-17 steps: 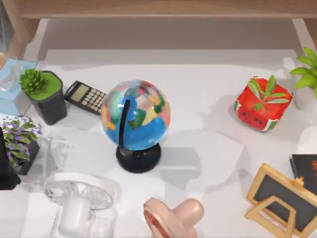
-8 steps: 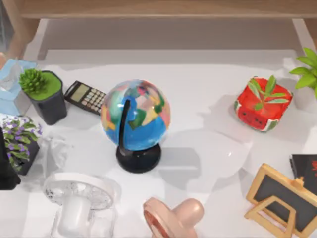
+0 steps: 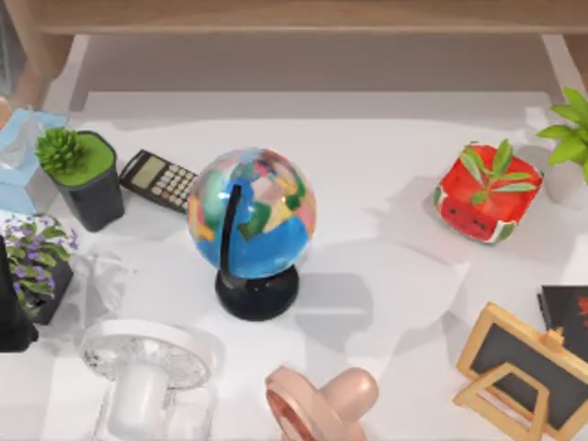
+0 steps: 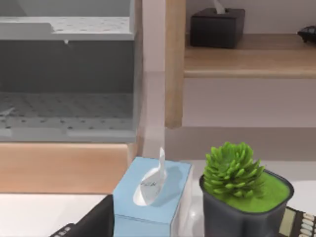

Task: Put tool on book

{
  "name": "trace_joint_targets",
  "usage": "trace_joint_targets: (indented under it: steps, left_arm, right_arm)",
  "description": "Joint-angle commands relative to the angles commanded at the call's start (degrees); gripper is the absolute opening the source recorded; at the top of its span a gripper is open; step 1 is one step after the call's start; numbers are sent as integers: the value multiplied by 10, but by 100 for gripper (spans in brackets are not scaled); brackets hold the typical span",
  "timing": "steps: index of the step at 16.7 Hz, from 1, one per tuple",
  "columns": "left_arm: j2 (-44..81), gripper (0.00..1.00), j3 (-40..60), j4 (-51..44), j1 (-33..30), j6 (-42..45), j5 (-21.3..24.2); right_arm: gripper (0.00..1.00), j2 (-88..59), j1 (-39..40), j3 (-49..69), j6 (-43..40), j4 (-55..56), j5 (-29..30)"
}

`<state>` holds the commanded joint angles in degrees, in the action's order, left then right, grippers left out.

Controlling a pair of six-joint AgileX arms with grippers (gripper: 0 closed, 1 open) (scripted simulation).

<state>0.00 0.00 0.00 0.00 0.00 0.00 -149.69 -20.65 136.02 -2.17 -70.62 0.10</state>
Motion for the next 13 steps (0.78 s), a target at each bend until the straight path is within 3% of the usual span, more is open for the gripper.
trace_joint_targets:
  steps: [5, 13]
  left_arm:
    - [0, 100, 0, 0, 0, 0, 0]
    - [0, 100, 0, 0, 0, 0, 0]
  right_arm:
    - [2, 0, 0, 0, 0, 0, 0]
    - [0, 0, 0, 0, 0, 0, 0]
